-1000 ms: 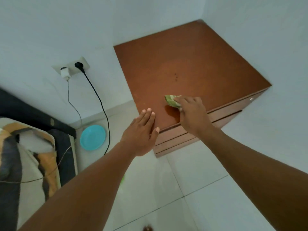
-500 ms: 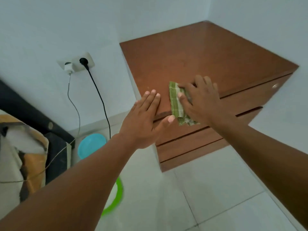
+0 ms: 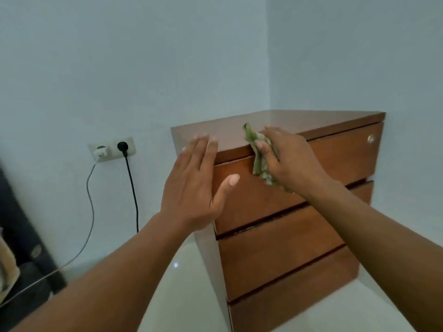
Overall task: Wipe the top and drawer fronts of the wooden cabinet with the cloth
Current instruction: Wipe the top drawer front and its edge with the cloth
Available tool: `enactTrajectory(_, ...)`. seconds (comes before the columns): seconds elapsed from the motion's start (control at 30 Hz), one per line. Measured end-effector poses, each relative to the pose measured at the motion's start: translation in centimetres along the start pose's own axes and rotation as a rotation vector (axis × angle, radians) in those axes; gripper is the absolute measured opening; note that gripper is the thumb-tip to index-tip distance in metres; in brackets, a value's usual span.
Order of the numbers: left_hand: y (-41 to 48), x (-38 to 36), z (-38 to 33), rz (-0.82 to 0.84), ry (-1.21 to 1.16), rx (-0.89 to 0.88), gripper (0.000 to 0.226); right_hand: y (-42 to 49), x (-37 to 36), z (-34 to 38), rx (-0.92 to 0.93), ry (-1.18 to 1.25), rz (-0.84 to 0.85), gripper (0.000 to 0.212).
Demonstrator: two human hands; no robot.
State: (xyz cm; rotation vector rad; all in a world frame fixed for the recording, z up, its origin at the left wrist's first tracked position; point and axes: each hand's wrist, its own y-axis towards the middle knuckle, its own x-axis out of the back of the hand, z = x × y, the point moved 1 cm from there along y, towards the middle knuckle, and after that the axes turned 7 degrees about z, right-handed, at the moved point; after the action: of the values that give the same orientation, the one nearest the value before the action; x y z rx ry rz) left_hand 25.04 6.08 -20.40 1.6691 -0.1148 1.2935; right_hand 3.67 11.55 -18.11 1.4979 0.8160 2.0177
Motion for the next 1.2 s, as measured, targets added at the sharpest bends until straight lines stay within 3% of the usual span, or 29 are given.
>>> enactTrajectory(0.2,-3.4,-1.4,-1.8,0.030,0.208,-0.187,0.083,-5.7,-0.5,0.3,-0.063,0.220,-0.156,0.027)
enactTrajectory(0.33,-3.2,-1.9,-2.9,0.049,0.273,-0.089,0.083,-6.9,-1.3,-0.5,-0.097,0.317,-0.264,0.029)
enactTrajectory(0.53,-3.0,-2.0,-5.3,0.092,0.225,0.017,0.082,-6.9,-2.1,-0.9,-0.134,0.353,-0.275,0.039)
enactTrajectory(1.2,0.6,0.2,-7.8,0.221,0.303,0.144,0.107,-7.4,-1.4,-2.3,-0.185,0.355,-0.256,0.024)
